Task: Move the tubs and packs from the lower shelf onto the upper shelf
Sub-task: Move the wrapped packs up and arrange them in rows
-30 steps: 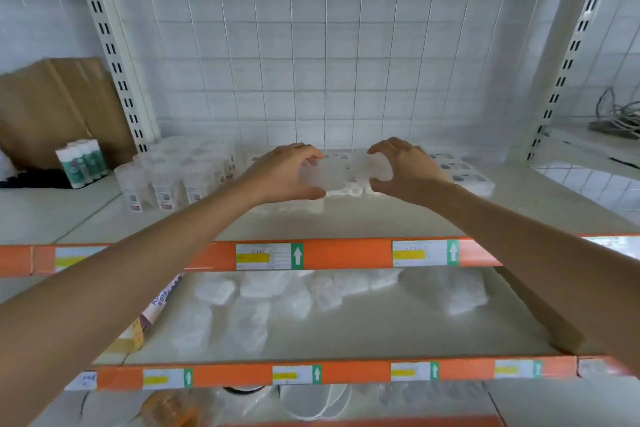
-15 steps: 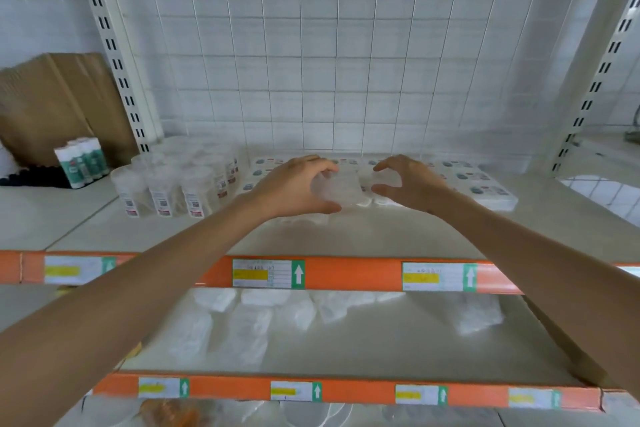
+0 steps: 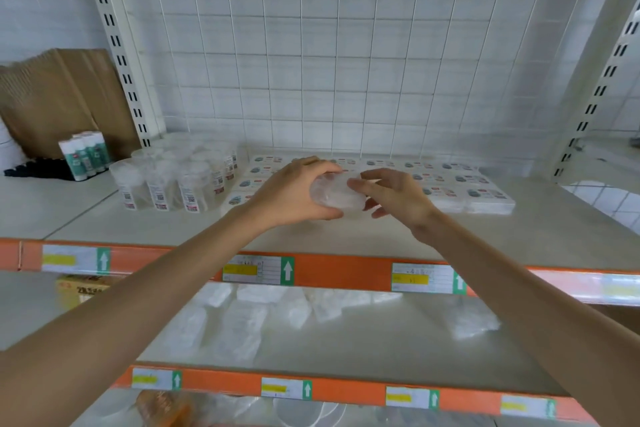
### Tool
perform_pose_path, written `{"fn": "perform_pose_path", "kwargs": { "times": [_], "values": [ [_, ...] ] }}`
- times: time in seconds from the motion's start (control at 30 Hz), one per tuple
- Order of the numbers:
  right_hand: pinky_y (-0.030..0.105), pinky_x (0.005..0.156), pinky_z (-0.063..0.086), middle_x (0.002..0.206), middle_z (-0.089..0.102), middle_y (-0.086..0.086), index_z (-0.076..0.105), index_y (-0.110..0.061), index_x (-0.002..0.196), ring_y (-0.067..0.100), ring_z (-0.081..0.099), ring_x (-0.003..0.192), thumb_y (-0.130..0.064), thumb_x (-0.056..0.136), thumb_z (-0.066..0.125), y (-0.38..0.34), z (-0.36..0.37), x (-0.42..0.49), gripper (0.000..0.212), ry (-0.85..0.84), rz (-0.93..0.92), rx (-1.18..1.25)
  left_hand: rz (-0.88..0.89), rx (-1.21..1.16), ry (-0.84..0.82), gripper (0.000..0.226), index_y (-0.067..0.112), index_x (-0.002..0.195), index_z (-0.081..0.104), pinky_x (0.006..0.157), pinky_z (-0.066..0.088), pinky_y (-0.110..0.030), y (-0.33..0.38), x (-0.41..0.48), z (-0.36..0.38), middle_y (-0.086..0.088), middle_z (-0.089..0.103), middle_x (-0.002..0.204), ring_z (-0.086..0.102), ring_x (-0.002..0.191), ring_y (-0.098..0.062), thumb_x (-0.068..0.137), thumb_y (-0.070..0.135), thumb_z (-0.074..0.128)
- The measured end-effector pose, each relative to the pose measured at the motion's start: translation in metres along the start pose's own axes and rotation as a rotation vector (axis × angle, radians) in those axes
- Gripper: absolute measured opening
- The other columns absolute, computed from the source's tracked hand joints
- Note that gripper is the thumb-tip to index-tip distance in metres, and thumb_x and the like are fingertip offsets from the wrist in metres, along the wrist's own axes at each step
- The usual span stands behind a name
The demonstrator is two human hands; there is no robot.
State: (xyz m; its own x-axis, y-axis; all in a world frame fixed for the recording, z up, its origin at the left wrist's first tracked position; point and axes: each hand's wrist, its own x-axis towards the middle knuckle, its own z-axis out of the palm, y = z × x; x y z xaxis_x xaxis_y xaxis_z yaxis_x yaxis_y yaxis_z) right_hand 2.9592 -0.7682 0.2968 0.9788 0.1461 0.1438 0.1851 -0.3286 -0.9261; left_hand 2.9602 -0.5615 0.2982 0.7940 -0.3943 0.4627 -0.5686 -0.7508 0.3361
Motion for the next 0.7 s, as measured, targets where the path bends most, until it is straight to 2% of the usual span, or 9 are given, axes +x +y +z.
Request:
{"fn": "perform_pose_path", "kwargs": {
  "times": [0.13, 0.2, 0.27, 0.3, 0.37, 0.43, 0.53, 0.63, 0.7],
  "values": [
    [0.024, 0.062, 0.052, 0.088, 0.072, 0.005, 0.066, -0.006, 0.118, 0.012, 0.066, 0.068, -0.024, 0.088, 0.072, 0.004, 0.003, -0.005, 0.035, -0.062, 0.025, 0.185, 0.005, -0.009, 0.025, 0.074, 0.027, 0.131, 0.057, 0.096, 0.047, -0.036, 0.005, -0.004, 0.000, 0.011, 0.060, 0.122, 0.055, 0.111, -0.009, 0.065, 0.044, 0.087],
    [0.024, 0.064, 0.052, 0.091, 0.073, 0.006, 0.066, -0.009, 0.118, 0.012, 0.066, 0.071, -0.023, 0.088, 0.072, 0.006, 0.001, -0.008, 0.034, -0.072, 0.017, 0.242, -0.036, -0.041, 0.023, 0.082, 0.027, 0.136, 0.053, 0.101, 0.045, -0.037, 0.007, -0.006, -0.002, 0.010, 0.055, 0.129, 0.052, 0.117, -0.010, 0.064, 0.046, 0.087],
    [0.026, 0.067, 0.051, 0.094, 0.074, 0.006, 0.064, -0.015, 0.117, 0.012, 0.066, 0.074, -0.021, 0.086, 0.074, 0.007, -0.001, -0.010, 0.033, -0.047, -0.003, 0.247, -0.129, -0.111, 0.048, 0.092, 0.026, 0.141, 0.047, 0.102, 0.043, -0.033, 0.012, -0.011, -0.005, 0.009, 0.051, 0.133, 0.050, 0.119, -0.008, 0.062, 0.052, 0.086],
    [0.026, 0.068, 0.051, 0.094, 0.074, 0.005, 0.062, -0.017, 0.115, 0.011, 0.066, 0.075, -0.020, 0.086, 0.074, 0.007, -0.002, -0.011, 0.032, -0.022, -0.023, 0.227, -0.193, -0.162, 0.073, 0.090, 0.025, 0.141, 0.047, 0.098, 0.043, -0.029, 0.015, -0.013, -0.007, 0.010, 0.051, 0.131, 0.051, 0.117, -0.007, 0.064, 0.055, 0.083],
    [0.025, 0.070, 0.051, 0.091, 0.073, 0.002, 0.059, -0.020, 0.114, 0.011, 0.065, 0.077, -0.015, 0.086, 0.074, 0.008, -0.002, -0.013, 0.032, 0.009, -0.085, 0.195, -0.325, -0.287, 0.115, 0.071, 0.023, 0.134, 0.053, 0.090, 0.046, -0.025, 0.019, -0.017, -0.012, 0.011, 0.057, 0.122, 0.057, 0.108, -0.006, 0.075, 0.059, 0.072],
    [0.022, 0.069, 0.050, 0.089, 0.072, 0.003, 0.057, -0.019, 0.113, 0.011, 0.065, 0.077, -0.009, 0.085, 0.074, 0.010, -0.002, -0.017, 0.034, 0.011, -0.161, 0.199, -0.446, -0.376, 0.092, 0.055, 0.021, 0.125, 0.058, 0.088, 0.051, -0.030, 0.022, -0.018, -0.018, 0.008, 0.065, 0.112, 0.064, 0.097, -0.008, 0.088, 0.061, 0.057],
    [0.023, 0.073, 0.053, 0.091, 0.072, 0.005, 0.058, -0.020, 0.109, 0.015, 0.067, 0.082, -0.003, 0.082, 0.076, 0.010, -0.001, -0.021, 0.036, 0.014, -0.286, 0.161, -0.602, -0.459, 0.003, 0.054, 0.016, 0.114, 0.061, 0.077, 0.056, -0.034, 0.026, -0.017, -0.023, -0.002, 0.071, 0.095, 0.067, 0.076, -0.015, 0.097, 0.061, 0.037],
    [0.029, 0.081, 0.055, 0.094, 0.070, 0.001, 0.058, -0.021, 0.103, 0.016, 0.067, 0.090, 0.000, 0.081, 0.076, 0.010, 0.002, -0.023, 0.035, 0.028, -0.344, 0.125, -0.726, -0.628, -0.103, 0.044, 0.016, 0.110, 0.054, 0.060, 0.056, -0.031, 0.035, -0.019, -0.027, -0.010, 0.071, 0.084, 0.064, 0.060, -0.019, 0.098, 0.057, 0.042],
    [0.032, 0.082, 0.055, 0.101, 0.067, 0.002, 0.058, -0.021, 0.098, 0.016, 0.066, 0.096, 0.004, 0.080, 0.075, 0.011, 0.002, -0.024, 0.035, 0.035, -0.357, 0.135, -0.740, -0.714, -0.142, 0.040, 0.018, 0.119, 0.050, 0.058, 0.056, -0.030, 0.038, -0.020, -0.027, -0.012, 0.071, 0.085, 0.066, 0.063, -0.019, 0.097, 0.052, 0.051]
  ]
}}
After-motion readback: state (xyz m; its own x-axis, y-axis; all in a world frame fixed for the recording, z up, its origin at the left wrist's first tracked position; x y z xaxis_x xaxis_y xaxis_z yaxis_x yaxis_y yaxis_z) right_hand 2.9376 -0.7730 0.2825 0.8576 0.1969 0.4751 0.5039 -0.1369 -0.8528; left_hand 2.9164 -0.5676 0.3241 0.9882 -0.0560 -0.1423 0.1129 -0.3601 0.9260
